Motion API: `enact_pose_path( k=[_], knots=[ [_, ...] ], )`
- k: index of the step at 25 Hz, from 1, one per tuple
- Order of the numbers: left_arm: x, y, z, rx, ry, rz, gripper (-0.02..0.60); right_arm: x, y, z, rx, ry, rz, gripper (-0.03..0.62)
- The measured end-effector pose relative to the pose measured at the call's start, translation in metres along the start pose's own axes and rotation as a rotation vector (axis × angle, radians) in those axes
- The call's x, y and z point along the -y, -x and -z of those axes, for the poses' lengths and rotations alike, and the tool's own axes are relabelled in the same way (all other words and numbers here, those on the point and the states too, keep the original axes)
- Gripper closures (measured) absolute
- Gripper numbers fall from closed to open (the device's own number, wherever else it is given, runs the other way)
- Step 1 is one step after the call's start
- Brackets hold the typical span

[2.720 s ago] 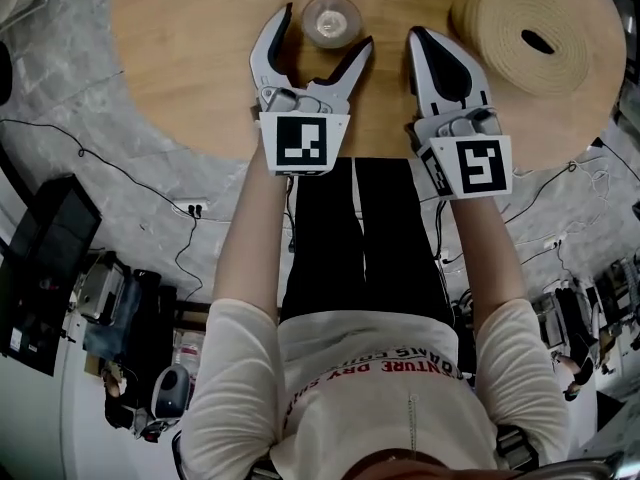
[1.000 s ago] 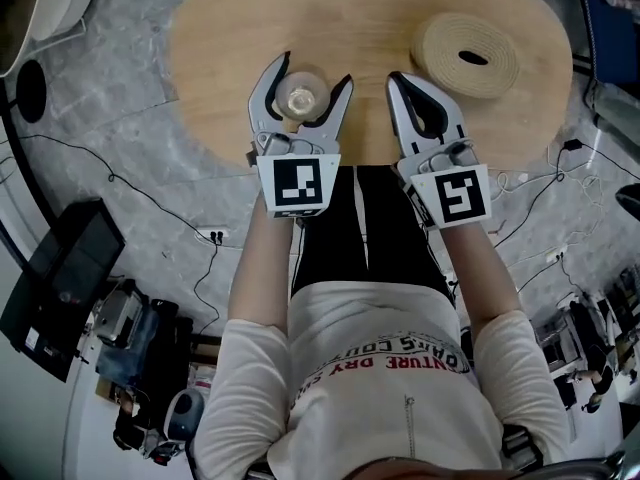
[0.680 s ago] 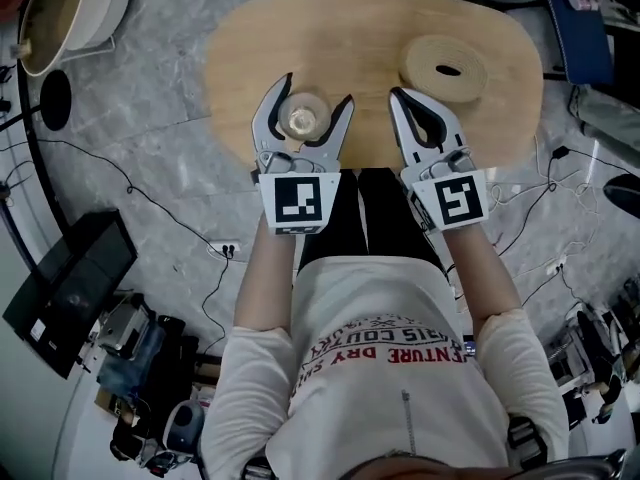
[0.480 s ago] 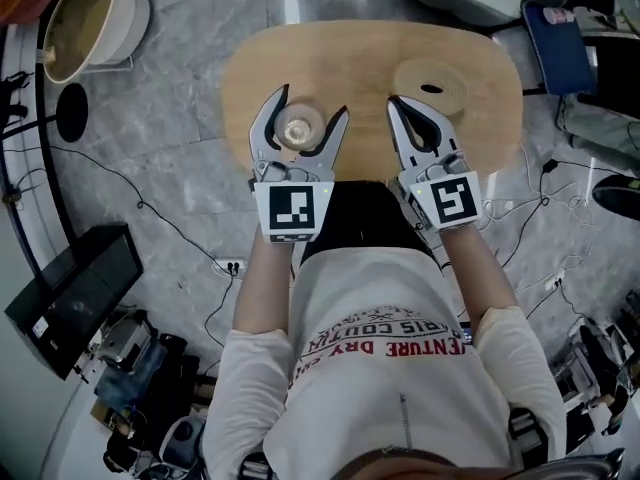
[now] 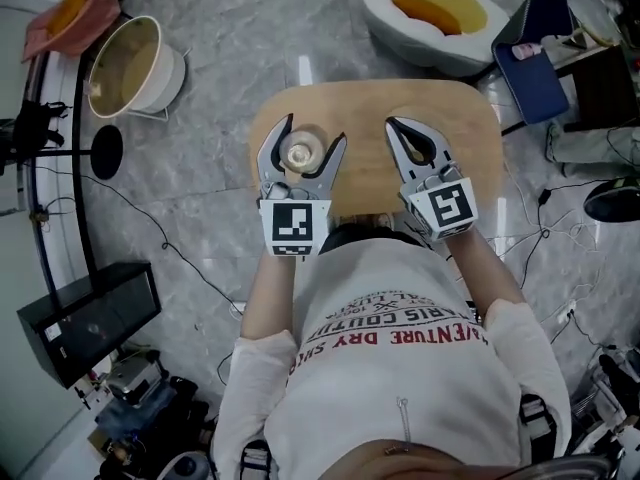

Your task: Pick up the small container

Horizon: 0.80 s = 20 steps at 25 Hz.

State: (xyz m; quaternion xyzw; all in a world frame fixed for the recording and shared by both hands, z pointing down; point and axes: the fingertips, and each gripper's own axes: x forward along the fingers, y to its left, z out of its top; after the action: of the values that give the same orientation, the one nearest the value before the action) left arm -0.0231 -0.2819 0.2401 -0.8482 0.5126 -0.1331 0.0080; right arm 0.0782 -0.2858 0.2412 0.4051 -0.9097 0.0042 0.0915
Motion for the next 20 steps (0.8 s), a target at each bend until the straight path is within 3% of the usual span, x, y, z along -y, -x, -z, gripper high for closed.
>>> enact_pose_path(
  k=[11,20],
  knots=[
    [-0.001,0.027,-0.036,0.055,-0.051,-0.029,0.239,-0.003,0.016,-0.049,0.110,0.075,-0.024,0.608],
    [0.004,0.026,-0.044,0.060,-0.050,-0.010,0.239,-0.004,0.014,-0.054,0.123,0.085,-0.034,0.606]
  ],
)
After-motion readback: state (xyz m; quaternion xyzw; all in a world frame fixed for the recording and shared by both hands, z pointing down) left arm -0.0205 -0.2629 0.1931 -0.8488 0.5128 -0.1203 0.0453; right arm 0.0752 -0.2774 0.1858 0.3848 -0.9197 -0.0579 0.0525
